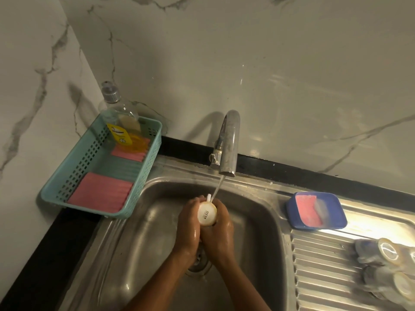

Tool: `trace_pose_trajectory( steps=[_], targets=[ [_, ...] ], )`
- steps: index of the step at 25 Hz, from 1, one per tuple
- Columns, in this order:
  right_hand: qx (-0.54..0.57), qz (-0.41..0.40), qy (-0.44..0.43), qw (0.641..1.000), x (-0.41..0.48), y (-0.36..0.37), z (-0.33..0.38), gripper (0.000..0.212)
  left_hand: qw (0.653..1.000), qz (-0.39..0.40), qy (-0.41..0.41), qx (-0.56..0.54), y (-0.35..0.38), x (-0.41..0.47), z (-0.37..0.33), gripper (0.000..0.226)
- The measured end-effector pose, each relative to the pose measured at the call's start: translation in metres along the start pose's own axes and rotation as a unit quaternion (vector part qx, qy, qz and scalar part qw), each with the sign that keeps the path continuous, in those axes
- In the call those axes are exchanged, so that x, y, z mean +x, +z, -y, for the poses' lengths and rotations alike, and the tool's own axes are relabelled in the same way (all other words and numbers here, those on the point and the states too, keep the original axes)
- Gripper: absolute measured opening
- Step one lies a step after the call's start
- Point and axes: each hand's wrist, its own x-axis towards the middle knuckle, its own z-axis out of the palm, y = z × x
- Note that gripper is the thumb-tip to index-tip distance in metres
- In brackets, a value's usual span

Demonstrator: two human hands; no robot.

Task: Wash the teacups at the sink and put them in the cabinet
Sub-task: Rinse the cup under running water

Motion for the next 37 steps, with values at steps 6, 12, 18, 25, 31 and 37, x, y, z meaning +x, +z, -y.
trace_pose_trajectory(
  steps=[6, 12, 18, 25, 31, 37],
  targets=[
    [0.172, 0.176, 0.084, 0.966, 0.000, -0.016, 0.011, 0.035, 0.998, 0.033, 0.026, 0.049, -0.015, 0.013, 0.007, 0.031],
    [0.142, 0.073, 0.134, 0.978, 0.016, -0.006, 0.023, 0.026, 0.997, 0.057, 0.040, 0.046, -0.016, 0.010, 0.018, 0.040],
    [-0.022, 0.036, 0.155, 0.987, 0.024, 0.001, 0.010, 0.021, 0.996, 0.049, 0.023, 0.067, -0.020, 0.013, 0.030, 0.048],
    [-0.107, 0.018, 0.058, 0.992, 0.032, 0.000, 0.029, 0.015, 0.996, 0.048, -0.029, -0.067, -0.017, 0.016, 0.019, 0.053],
    [-0.068, 0.089, 0.025, 0.993, 0.018, 0.001, 0.020, 0.011, 0.998, 0.050, -0.044, 0.007, -0.013, 0.021, 0.004, 0.047],
    [-0.107, -0.022, -0.041, 0.993, 0.013, 0.007, 0.023, 0.029, 0.998, 0.008, -0.058, -0.034, 0.007, 0.016, 0.002, 0.054]
  ],
)
